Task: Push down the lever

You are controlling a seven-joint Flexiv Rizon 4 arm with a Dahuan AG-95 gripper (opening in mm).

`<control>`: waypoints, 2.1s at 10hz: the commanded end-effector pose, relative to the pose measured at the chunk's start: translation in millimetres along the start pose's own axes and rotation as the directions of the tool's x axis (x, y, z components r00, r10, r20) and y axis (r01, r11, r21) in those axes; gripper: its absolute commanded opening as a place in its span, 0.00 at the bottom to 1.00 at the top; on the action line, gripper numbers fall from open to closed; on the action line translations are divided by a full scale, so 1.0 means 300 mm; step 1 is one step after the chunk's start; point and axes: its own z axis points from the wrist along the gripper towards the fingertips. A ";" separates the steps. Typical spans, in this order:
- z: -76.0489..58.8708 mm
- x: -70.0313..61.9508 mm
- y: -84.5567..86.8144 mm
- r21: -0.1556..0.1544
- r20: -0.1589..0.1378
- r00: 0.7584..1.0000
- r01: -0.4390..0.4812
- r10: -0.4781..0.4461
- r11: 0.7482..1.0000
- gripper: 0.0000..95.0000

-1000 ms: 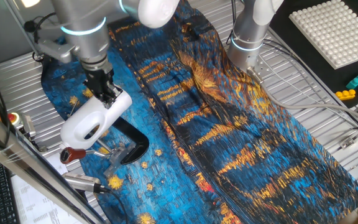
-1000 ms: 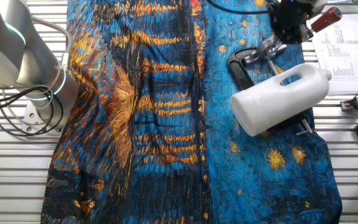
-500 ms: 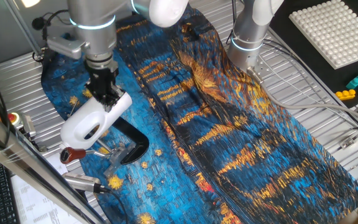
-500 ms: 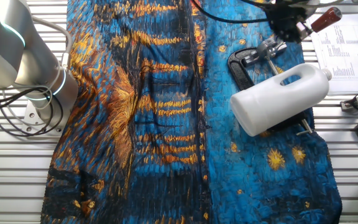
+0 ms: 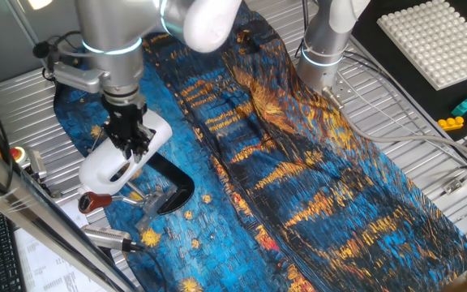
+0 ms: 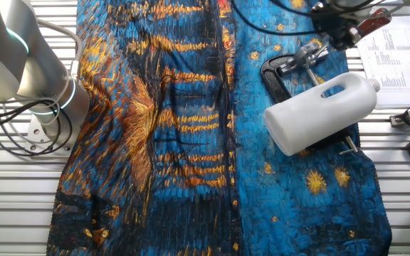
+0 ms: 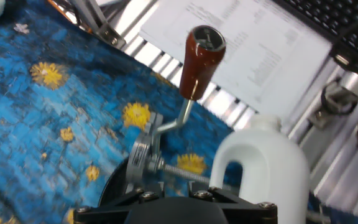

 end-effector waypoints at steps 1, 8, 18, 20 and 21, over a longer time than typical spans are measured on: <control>0.037 -0.019 0.003 -0.007 0.016 1.000 -0.002 0.002 1.000 0.40; 0.114 -0.117 -0.017 -0.011 0.047 0.999 -0.017 0.018 1.000 0.40; 0.210 -0.150 -0.030 0.002 0.096 0.987 -0.131 0.130 0.991 0.40; 0.212 -0.154 -0.022 0.005 0.113 0.983 -0.145 0.144 0.989 0.40; 0.217 -0.159 -0.009 0.005 0.112 0.977 -0.184 0.182 0.983 0.40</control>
